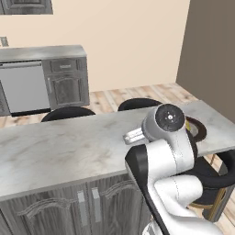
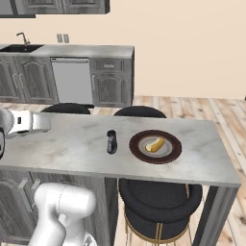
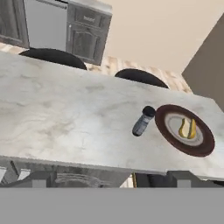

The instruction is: Move the hot dog bun to the plate on the dining table and place the condiment next to that plate. Then navigate to the fridge and take the sausage and place it on the plate as well.

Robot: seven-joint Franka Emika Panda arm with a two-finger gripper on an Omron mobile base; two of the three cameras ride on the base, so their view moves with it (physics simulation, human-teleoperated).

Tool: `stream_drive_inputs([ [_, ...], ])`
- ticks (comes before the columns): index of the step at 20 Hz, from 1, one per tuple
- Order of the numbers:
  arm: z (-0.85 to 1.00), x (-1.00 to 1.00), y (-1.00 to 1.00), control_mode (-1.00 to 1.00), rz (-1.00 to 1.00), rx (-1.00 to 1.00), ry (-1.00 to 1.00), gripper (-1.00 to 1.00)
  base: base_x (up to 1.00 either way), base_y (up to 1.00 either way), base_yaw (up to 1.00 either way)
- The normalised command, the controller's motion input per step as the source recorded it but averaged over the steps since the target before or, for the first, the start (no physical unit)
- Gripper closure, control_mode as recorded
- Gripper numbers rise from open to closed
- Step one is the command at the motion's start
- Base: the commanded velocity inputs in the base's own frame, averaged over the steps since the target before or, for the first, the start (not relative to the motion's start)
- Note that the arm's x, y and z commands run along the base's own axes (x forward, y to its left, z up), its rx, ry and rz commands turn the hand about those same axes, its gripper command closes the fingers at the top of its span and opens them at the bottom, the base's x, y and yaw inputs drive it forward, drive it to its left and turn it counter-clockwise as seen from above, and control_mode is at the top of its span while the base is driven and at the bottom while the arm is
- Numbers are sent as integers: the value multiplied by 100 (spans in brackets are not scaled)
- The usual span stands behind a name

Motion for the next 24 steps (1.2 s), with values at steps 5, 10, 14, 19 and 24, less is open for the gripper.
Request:
stream_drive_inputs([
  [5, 6, -8, -68, -100, -20, 22, 0, -100, 0, 0, 0],
  [10, -8, -20, -53, -100, 0, 16, 0, -100, 0, 0, 0],
  [14, -28, -53, -22, -100, 0, 9, -7, -100, 0, 0, 0],
  [19, -16, -27, -4, -100, 0, 1, -1, -100, 0, 0, 0],
  [24, 0, 0, 0, 100, 0, 0, 0, -100, -30, 2, 2],
])
